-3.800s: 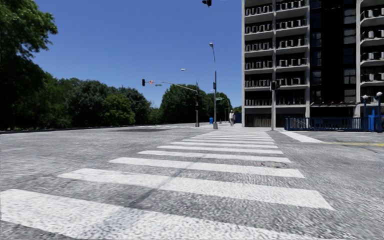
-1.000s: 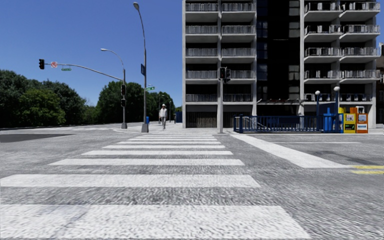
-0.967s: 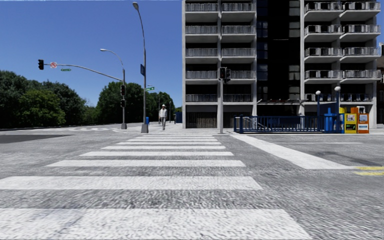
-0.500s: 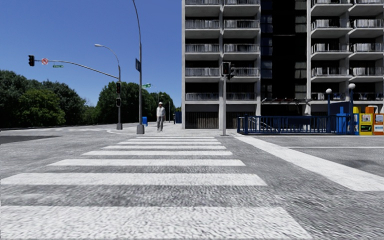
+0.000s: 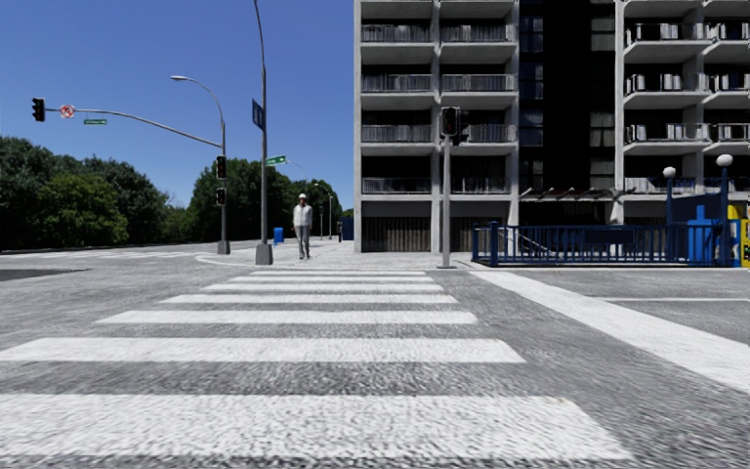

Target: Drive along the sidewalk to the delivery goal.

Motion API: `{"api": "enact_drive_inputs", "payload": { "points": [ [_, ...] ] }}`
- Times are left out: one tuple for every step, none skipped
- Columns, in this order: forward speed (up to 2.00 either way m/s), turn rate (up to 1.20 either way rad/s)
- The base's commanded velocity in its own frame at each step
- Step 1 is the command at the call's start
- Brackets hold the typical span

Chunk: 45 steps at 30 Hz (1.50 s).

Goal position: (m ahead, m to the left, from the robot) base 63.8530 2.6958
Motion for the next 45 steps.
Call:
{"api": "enact_drive_inputs", "payload": {
  "points": [
    [2.00,0.00],
    [2.00,0.00],
    [2.00,0.00],
    [2.00,0.00],
    [2.00,0.00],
    [2.00,0.00],
    [2.00,0.00],
    [2.00,0.00],
    [2.00,0.00],
    [2.00,0.00],
    [2.00,0.00],
    [2.00,0.00],
    [2.00,0.00],
    [2.00,0.00],
    [2.00,0.00],
    [2.00,0.00],
    [2.00,0.00],
    [2.00,0.00],
    [2.00,0.00],
    [2.00,0.00],
    [2.00,0.00],
    [2.00,0.00],
    [2.00,0.00],
    [2.00,0.00],
    [2.00,0.00],
    [2.00,0.00],
    [2.00,0.00],
    [2.00,0.12],
    [2.00,0.16],
    [2.00,0.16],
    [2.00,0.17],
    [2.00,0.18],
    [2.00,0.18],
    [2.00,0.18],
    [2.00,0.18],
    [2.00,0.18],
    [2.00,0.18],
    [2.00,0.18],
    [2.00,0.18],
    [2.00,0.18],
    [2.00,0.18],
    [2.00,0.18],
    [2.00,0.19],
    [2.00,0.20],
    [2.00,0.22]
  ]
}}
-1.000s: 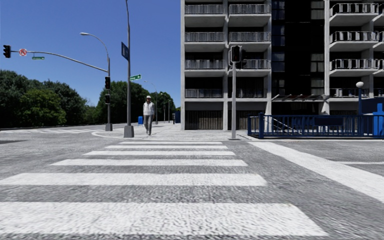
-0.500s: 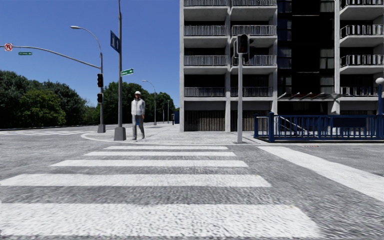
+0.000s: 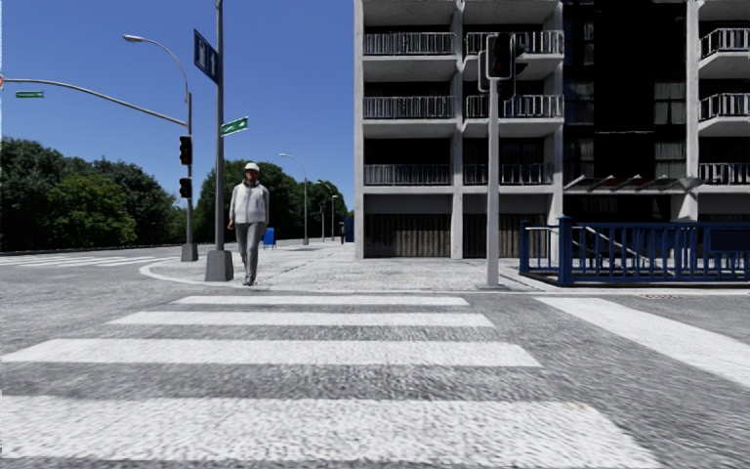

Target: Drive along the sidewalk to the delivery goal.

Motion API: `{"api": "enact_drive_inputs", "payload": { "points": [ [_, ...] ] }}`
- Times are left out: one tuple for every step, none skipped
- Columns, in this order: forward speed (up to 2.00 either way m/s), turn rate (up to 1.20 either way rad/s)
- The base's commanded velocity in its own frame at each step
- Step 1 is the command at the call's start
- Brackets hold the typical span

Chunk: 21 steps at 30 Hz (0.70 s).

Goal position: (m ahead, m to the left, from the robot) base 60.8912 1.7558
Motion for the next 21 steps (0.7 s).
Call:
{"api": "enact_drive_inputs", "payload": {
  "points": [
    [2.00,0.22],
    [2.00,0.22],
    [2.00,0.23],
    [2.00,0.23],
    [2.00,0.23],
    [2.00,0.23],
    [2.00,0.23],
    [2.00,0.23],
    [2.00,0.23],
    [2.00,0.23],
    [2.00,0.23],
    [2.00,0.23],
    [2.00,0.23],
    [2.00,0.23],
    [2.00,0.23],
    [2.00,0.23],
    [2.00,0.23],
    [2.00,0.23],
    [2.00,0.23],
    [2.00,0.23],
    [2.00,0.23]
  ]
}}
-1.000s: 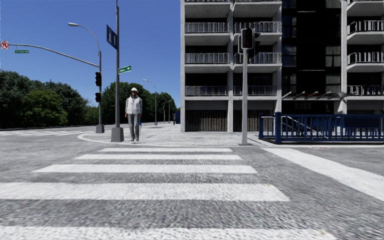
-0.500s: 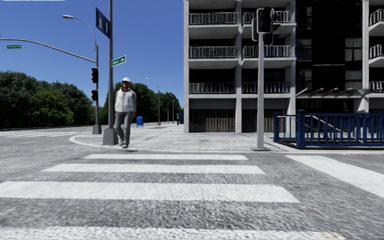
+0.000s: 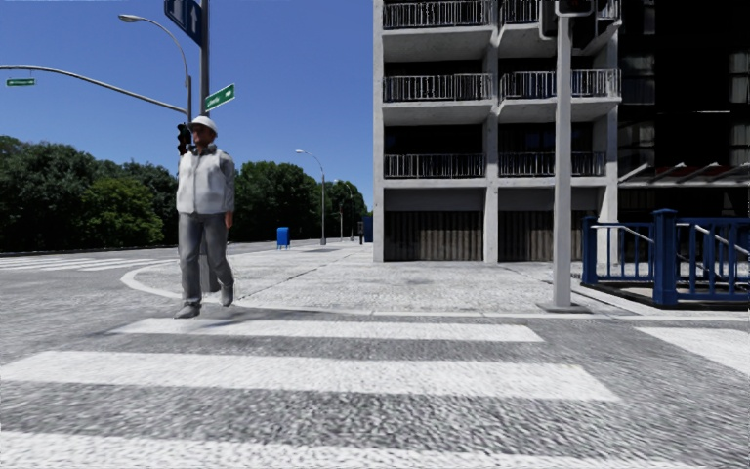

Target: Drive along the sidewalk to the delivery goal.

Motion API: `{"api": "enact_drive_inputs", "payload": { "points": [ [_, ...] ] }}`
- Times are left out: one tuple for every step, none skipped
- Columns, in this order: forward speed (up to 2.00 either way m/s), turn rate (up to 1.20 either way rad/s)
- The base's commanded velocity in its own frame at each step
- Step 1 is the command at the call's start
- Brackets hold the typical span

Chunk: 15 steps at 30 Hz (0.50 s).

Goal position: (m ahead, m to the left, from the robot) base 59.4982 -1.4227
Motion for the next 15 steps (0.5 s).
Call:
{"api": "enact_drive_inputs", "payload": {
  "points": [
    [2.00,0.23],
    [2.00,0.23],
    [2.00,0.23],
    [2.00,0.23],
    [2.00,0.23],
    [2.00,0.19],
    [2.00,0.13],
    [2.00,0.13],
    [2.00,0.08],
    [2.00,0.00],
    [2.00,0.00],
    [2.00,0.00],
    [2.00,0.00],
    [2.00,0.00],
    [2.00,0.00]
  ]
}}
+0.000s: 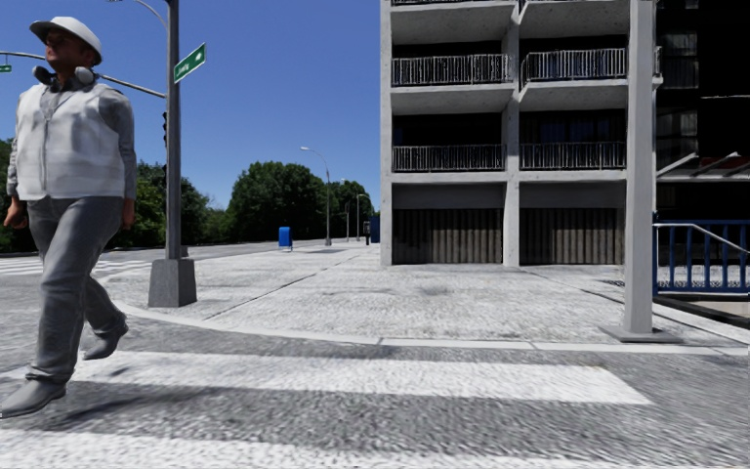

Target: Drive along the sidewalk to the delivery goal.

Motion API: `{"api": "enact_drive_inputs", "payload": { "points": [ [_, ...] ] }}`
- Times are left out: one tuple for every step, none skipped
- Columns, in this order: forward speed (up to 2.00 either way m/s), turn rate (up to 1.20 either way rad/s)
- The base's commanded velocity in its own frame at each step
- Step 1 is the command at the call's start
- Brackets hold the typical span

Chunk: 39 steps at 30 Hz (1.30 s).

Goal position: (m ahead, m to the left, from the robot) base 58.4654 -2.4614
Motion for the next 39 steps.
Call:
{"api": "enact_drive_inputs", "payload": {
  "points": [
    [2.00,0.00],
    [2.00,0.00],
    [2.00,0.00],
    [2.00,0.00],
    [2.00,0.00],
    [2.00,0.00],
    [2.00,0.00],
    [2.00,0.00],
    [2.00,0.00],
    [2.00,0.00],
    [2.00,0.00],
    [2.00,0.00],
    [2.00,0.00],
    [2.00,0.00],
    [2.00,0.00],
    [2.00,0.00],
    [2.00,0.00],
    [2.00,0.00],
    [2.00,0.00],
    [2.00,0.00],
    [2.00,0.00],
    [2.00,0.00],
    [2.00,0.00],
    [2.00,0.00],
    [2.00,0.00],
    [2.00,0.00],
    [2.00,0.00],
    [2.00,0.00],
    [2.00,0.00],
    [2.00,0.00],
    [2.00,0.00],
    [1.95,0.00],
    [1.89,0.00],
    [1.89,0.00],
    [1.81,0.00],
    [1.69,0.00],
    [1.63,0.00],
    [1.63,0.00],
    [1.61,0.00]
  ]
}}
